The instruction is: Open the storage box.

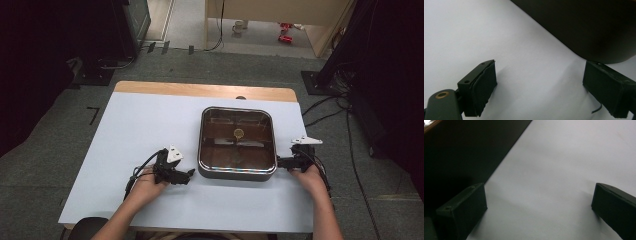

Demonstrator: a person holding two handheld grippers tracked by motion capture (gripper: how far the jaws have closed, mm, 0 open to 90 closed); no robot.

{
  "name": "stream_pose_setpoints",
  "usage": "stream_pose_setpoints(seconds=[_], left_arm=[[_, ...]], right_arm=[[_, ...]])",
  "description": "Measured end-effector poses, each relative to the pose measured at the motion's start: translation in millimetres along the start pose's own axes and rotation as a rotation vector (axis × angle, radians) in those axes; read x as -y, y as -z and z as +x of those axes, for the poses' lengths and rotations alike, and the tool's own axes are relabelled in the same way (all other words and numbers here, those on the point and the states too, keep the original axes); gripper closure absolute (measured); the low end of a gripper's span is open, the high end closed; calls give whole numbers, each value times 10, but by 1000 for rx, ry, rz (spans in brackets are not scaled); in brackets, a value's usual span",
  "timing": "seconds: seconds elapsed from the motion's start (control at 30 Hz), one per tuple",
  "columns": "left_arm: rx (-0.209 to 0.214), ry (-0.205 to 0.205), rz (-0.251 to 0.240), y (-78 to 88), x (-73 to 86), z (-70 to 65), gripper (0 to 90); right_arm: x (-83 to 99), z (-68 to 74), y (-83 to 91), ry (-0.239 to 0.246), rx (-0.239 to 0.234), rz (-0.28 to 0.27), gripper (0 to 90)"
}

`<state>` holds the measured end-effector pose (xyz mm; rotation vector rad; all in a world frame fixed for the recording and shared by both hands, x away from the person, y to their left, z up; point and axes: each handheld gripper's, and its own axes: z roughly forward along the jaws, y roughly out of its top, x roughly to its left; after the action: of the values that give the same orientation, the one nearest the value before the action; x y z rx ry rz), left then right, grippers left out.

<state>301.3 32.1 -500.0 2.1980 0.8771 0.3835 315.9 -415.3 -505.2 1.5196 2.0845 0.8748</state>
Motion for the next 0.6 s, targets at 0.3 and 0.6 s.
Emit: stream_pose_setpoints(seconds=[0.3,0.6], left_arm=[[-7,-2,1,0,-1,-5,108],[-13,11,15,-2,-15,-13,100]], right_arm=[[0,0,0,1,0,0,0],[0,-1,0,1,0,0,0]])
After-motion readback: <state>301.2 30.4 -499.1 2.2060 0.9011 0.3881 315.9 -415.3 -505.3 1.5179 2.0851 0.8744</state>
